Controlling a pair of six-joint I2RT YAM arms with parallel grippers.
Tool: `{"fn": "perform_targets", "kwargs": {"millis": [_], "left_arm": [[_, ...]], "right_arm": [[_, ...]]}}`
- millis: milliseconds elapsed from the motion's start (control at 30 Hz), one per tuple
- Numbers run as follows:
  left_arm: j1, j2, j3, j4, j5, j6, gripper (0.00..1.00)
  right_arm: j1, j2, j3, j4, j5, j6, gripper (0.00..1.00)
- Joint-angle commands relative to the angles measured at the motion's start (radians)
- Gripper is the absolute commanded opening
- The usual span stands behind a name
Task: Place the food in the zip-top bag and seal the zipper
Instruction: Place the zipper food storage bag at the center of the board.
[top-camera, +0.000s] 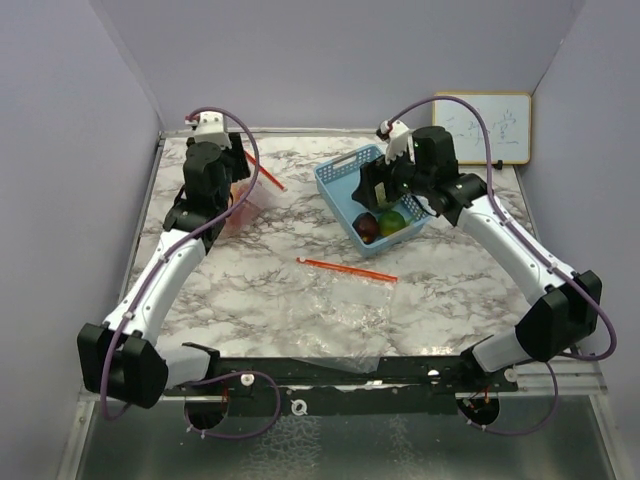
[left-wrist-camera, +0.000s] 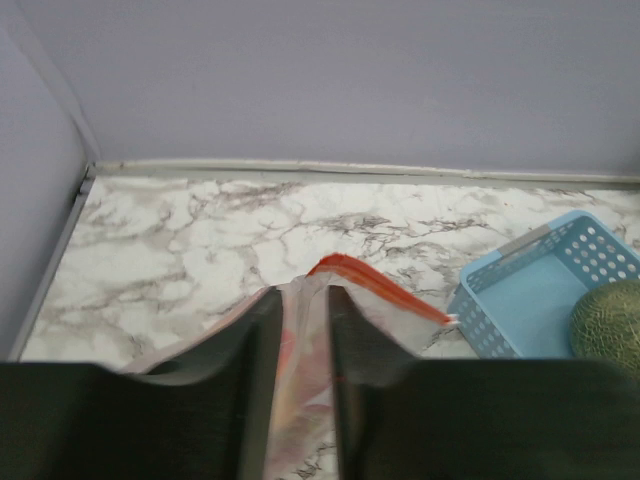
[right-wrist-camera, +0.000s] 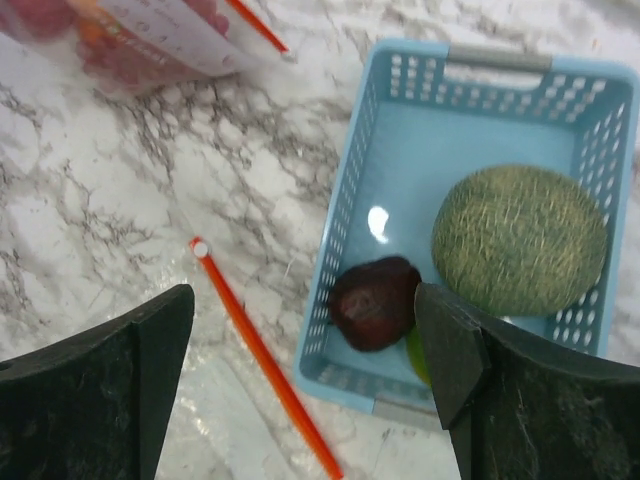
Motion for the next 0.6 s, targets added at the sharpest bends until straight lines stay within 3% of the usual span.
{"fn": "perform_targets", "kwargs": {"millis": [0,33,67,200,300,433,567], "left_arm": [[0.032,0.06,0.084,-0.054,0.009,-0.075,0.73],[0.033,0.065,0.095,-0.06,0.053,-0.072,0.93],[0.035,0.067,0.105,-0.06,0.095,-0.079,0.98],[0.041,0.073,0.152,-0.032,0.288,-0.134,0.99],[0.041,0.091,0.17,-0.012,0.416,-0.225,0.99],[0.041,0.098,0.149,-0.006,0.492,-0.311,0.99],[0.041,0.097,0.139,-0.027,0.537,-0.336,0.97]], "right_arm": [[-0.002,-0.038,-0.032,-0.26,0.108,0.098,0.9],[-0.002,-0.056,-0.049,-0.291,0.125,0.114,0.9],[-0.002,-0.075,-0.069,-0.317,0.147,0.132,0.9],[-0.002,-0.154,-0.19,-0.38,0.185,0.232,0.89],[-0.002,-0.184,-0.306,-0.372,0.104,0.286,0.88],[-0.002,-0.156,-0.437,-0.28,0.017,0.296,0.88],[-0.002,-0.063,-0.462,-0.198,0.019,0.258,0.86]]}}
